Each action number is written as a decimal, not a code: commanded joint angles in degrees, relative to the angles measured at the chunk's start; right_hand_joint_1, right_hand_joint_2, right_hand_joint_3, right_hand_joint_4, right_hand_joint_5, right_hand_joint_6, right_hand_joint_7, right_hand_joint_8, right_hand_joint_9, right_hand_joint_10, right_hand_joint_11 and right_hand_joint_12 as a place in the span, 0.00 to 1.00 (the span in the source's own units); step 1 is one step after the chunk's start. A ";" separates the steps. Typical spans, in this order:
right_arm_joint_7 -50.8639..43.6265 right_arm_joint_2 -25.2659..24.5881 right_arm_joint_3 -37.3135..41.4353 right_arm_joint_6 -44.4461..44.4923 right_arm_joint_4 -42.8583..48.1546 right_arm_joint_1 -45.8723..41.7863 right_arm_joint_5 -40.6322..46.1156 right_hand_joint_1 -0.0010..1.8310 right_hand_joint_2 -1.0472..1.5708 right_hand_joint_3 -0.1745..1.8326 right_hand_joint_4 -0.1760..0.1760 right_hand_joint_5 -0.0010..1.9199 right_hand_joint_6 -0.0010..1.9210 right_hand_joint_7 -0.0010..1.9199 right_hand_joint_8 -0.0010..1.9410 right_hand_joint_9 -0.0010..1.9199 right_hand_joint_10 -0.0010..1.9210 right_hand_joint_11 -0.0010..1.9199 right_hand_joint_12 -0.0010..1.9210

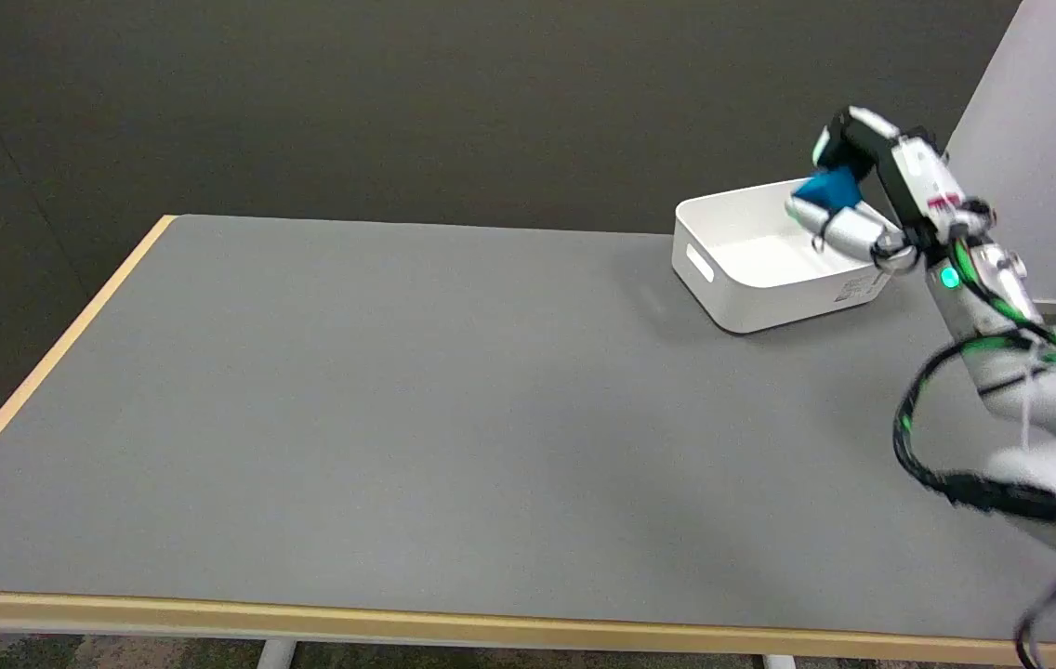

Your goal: Place blue wooden cube into white box.

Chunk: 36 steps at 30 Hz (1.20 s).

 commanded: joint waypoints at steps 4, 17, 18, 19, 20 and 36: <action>-16.53 1.72 -33.13 0.17 45.24 52.81 -0.01 0.67 0.88 0.25 0.35 0.20 0.96 0.22 0.92 0.29 1.00 0.14 1.00; -31.30 -1.88 -42.89 1.90 64.28 61.16 4.31 0.67 0.90 0.21 0.34 0.20 0.96 0.22 0.90 0.28 1.00 0.12 1.00; -31.46 -1.88 -42.23 1.56 64.57 60.66 4.31 0.67 0.90 0.21 0.34 0.20 0.96 0.22 0.90 0.28 1.00 0.12 1.00; -31.54 -1.83 -41.51 1.09 64.44 60.01 4.31 0.67 0.90 0.21 0.34 0.20 0.96 0.22 0.90 0.29 1.00 0.12 1.00; -31.54 -1.75 -40.71 0.54 63.95 59.31 4.31 0.67 0.90 0.20 0.34 0.20 0.96 0.22 0.90 0.29 1.00 0.12 1.00; -34.34 0.86 -29.78 -6.51 52.28 42.46 4.47 0.61 0.92 0.16 0.07 0.22 0.94 0.24 0.93 0.28 0.95 0.08 1.00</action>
